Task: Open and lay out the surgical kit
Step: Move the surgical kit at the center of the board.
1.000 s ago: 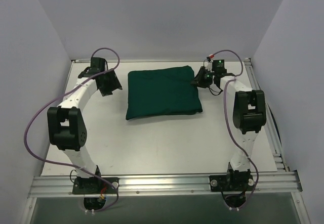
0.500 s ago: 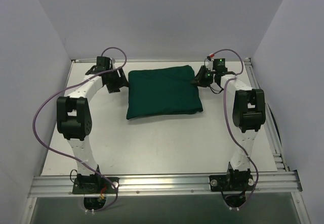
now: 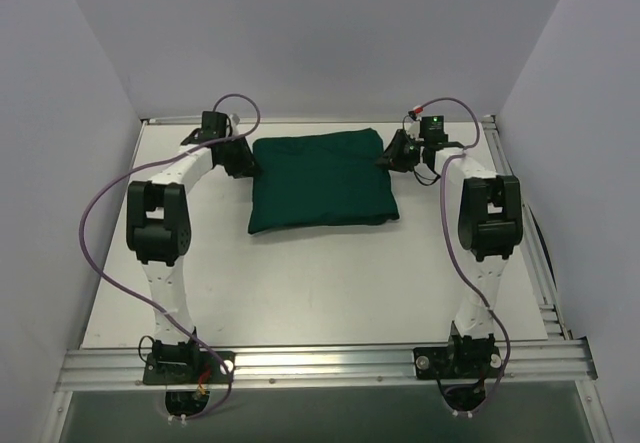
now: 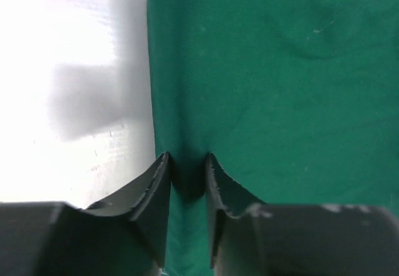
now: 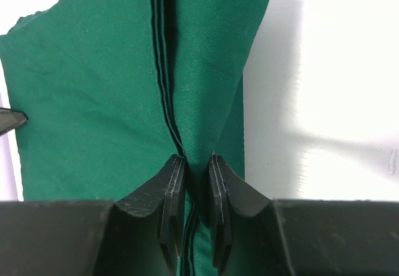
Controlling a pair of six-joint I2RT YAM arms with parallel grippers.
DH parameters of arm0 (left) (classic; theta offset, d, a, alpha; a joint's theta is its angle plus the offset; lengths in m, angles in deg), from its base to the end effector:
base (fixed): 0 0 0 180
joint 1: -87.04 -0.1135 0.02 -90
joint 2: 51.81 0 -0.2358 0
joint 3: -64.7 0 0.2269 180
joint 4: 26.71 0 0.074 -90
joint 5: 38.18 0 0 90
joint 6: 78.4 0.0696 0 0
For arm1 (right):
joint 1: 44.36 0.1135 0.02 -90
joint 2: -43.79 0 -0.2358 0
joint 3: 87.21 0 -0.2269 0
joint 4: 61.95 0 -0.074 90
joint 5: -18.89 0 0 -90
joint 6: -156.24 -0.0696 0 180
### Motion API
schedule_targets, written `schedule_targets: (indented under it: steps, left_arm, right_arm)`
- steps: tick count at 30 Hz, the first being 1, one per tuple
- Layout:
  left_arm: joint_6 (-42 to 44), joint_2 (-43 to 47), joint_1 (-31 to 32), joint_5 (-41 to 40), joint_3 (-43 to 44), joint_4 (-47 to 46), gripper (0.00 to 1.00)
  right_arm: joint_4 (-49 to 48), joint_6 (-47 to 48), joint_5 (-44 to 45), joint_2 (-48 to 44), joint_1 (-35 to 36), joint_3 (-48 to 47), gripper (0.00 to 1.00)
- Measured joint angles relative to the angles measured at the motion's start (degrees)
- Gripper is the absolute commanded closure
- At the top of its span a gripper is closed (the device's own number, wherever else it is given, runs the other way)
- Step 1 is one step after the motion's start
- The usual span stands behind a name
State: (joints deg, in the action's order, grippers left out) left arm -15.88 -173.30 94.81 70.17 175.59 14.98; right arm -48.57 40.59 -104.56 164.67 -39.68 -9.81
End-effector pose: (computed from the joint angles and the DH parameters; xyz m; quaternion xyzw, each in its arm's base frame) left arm 0.4448 -0.0828 0.1620 -0.1091 0.9293 -0.2404 0.2584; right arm 0.4642 0.0765 0.1754 0.0143 0.8478 0.3646 0.3848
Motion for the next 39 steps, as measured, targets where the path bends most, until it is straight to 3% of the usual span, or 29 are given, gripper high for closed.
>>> schedule_targets:
  steps: [6,12,14,15,17,19,21,22,24,25,26,29,33,38,39]
  left_arm:
    - [-0.2,-3.4,-0.4,0.3,4.8,0.0,0.75]
    - [-0.8,-5.3,-0.6,0.3,7.2,-0.6,0.75]
    - [-0.9,-5.6,-0.6,0.3,7.7,-0.8,0.70]
    - [-0.9,-5.7,-0.7,0.3,7.8,-0.9,0.61]
    - [-1.0,-5.7,-0.7,0.1,7.8,-0.8,0.50]
    - [-1.2,-5.7,-0.6,-0.1,8.0,-0.5,0.33]
    - [-1.4,-5.7,-0.5,-1.1,8.7,0.9,0.13]
    - [-1.5,-5.7,-0.4,-1.8,9.3,1.9,0.12]
    - [-1.6,-5.7,-0.2,-4.3,11.0,4.3,0.11]
    - [-1.4,-5.5,-0.2,-5.6,11.8,5.3,0.10]
    - [-1.0,-5.0,-0.1,-6.9,12.2,6.1,0.09]
    - [0.5,-2.2,0.2,-11.2,12.4,8.8,0.03]
    - [2.9,3.3,1.9,-15.8,11.8,10.2,0.04]
    - [6.8,10.6,8.1,-17.2,9.6,9.3,0.00]
    - [7.6,11.5,10.0,-17.1,9.3,8.9,0.07]
  right_arm:
    - [-0.1,-0.9,0.0,1.9,0.0,-2.6,1.00]
    - [2.7,-0.7,0.0,7.3,0.0,-11.3,1.00]
    - [3.1,-0.6,0.0,8.4,0.0,-13.1,1.00]
    - [3.2,-0.6,0.1,8.6,0.0,-13.5,1.00]
    - [3.3,-0.7,0.1,8.7,0.0,-13.6,0.83]
    - [3.4,-0.7,0.2,8.7,-0.1,-13.6,0.62]
    - [3.5,-0.5,1.0,8.5,0.2,-12.8,0.49]
    - [3.8,-0.4,1.4,8.4,0.3,-11.7,0.35]
    - [5.0,-0.1,2.7,7.9,0.3,-9.6,0.22]
    - [6.1,0.2,3.2,7.5,0.4,-8.7,0.07]
    - [7.3,0.2,4.2,7.1,0.5,-8.1,0.01]
    - [11.1,1.3,7.8,4.5,0.6,-7.2,0.00]
    - [13.7,1.5,12.5,-4.0,0.3,-2.2,0.00]
    - [16.5,1.2,13.3,-13.2,-1.9,1.7,0.00]
    - [17.1,1.1,13.7,-14.4,-2.3,2.3,0.00]
